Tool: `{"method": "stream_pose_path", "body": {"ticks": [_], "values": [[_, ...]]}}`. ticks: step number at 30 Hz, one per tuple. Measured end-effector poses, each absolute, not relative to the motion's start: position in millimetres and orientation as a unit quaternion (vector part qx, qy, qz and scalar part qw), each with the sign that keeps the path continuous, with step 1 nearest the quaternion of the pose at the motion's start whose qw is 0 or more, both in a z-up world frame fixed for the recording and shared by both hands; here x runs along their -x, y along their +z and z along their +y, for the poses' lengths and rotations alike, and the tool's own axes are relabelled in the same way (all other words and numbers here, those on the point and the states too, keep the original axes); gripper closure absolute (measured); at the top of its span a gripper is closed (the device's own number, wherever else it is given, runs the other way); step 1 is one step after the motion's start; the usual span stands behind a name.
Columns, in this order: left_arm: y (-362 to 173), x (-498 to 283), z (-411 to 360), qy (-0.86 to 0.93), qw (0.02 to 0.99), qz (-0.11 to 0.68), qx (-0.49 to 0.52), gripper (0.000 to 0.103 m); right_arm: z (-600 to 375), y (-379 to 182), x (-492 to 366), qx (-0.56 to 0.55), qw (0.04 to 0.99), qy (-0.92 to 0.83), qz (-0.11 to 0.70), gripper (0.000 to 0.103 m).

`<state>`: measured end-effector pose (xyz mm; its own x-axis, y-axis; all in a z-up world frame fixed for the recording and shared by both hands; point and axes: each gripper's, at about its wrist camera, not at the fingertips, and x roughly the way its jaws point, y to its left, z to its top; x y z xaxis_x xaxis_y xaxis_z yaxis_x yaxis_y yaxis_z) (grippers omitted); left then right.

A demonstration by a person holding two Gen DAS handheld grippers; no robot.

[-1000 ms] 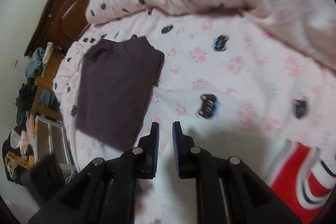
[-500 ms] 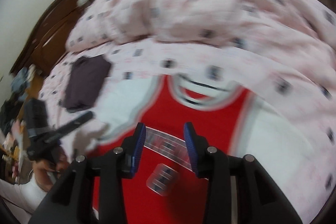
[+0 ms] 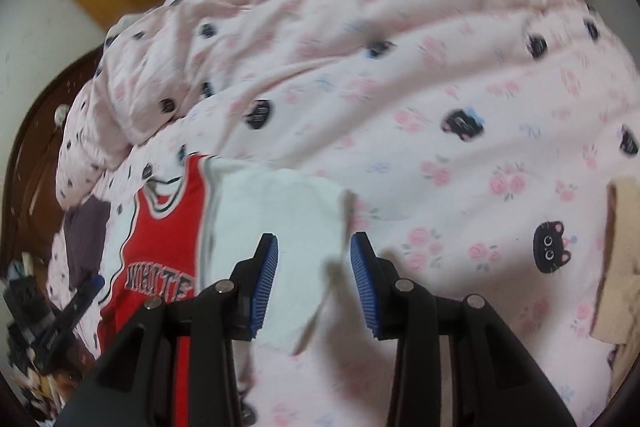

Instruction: Fold clothes

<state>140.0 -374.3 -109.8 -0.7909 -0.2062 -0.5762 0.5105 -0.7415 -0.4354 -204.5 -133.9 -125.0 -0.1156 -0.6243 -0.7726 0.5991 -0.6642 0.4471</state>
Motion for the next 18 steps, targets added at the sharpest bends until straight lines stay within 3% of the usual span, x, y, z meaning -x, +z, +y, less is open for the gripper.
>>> {"method": "stream_pose_path", "body": {"ticks": [14, 16, 18], "values": [[-130.6, -116.6, -371.8, -0.889, 0.202, 0.293, -0.289, 0.061, -152.8, -154.9, 239.2, -0.515, 0.465, -0.719, -0.049, 0.063], [-131.1, -115.8, -371.8, -0.888, 0.201, 0.294, -0.291, 0.061, -154.0, -154.4, 240.9, -0.513, 0.468, -0.718, -0.053, 0.069], [-131.0, -115.6, -372.2, -0.888, 0.200, 0.295, -0.292, 0.061, -154.1, -152.7, 243.0, -0.512, 0.472, -0.716, -0.058, 0.083]]}}
